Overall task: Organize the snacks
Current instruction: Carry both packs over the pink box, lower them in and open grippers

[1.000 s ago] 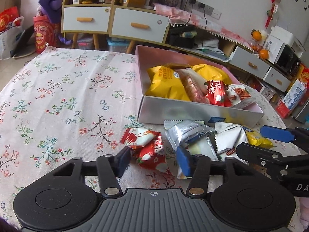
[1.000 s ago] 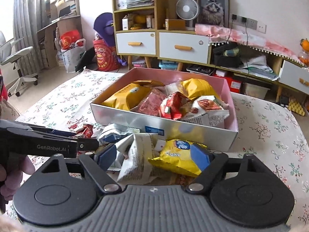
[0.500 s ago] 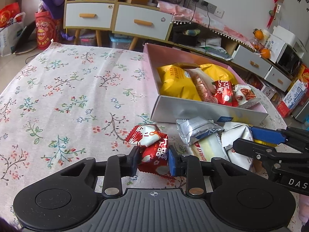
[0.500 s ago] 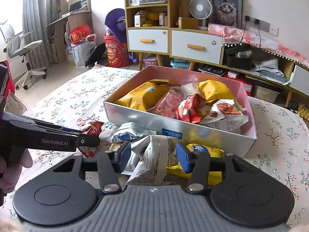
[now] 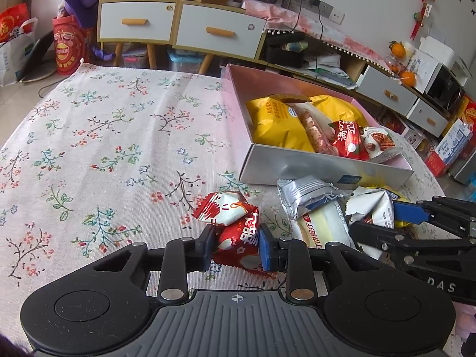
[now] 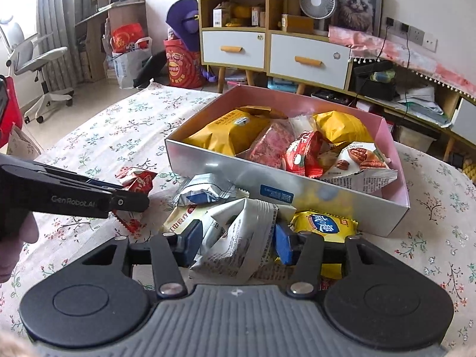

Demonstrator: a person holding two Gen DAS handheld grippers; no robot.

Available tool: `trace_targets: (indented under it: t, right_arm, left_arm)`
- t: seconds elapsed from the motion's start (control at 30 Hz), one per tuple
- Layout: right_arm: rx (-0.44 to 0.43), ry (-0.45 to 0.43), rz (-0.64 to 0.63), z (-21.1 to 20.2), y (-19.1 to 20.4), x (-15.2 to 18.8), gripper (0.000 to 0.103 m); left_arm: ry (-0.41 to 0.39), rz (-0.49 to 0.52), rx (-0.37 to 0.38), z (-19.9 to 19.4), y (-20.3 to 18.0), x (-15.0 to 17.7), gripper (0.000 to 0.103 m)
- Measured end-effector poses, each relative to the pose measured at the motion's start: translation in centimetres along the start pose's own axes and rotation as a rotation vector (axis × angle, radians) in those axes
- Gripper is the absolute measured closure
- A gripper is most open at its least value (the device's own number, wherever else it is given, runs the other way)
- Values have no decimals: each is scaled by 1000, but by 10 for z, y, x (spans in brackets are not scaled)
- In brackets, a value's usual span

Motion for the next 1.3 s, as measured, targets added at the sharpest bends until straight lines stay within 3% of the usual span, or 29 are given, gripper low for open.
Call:
trace_targets:
  t: [0.1,0.37,1.3]
  right_arm:
    - [19,10,6,1,-2,0,64]
    - [40,30,24,3,-6,-2,69]
    - [-28,-54,204,-22,-39,-22,70]
  left_arm:
    - [6,-3,2,0,0,0,75]
    - [23,-11,5,-2,-2,-1,76]
    - [-71,-3,34,-26,-36,-37,76]
Point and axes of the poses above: each gripper's, at about its wrist camera, not at the fingertips, and z roughly the way its jaws point, y to its left, x to its underside, the point moved 1 cm from there along z, roughly the way its jaws point, and after that the axes turned 11 degrees about x, right-handed, at the moved point
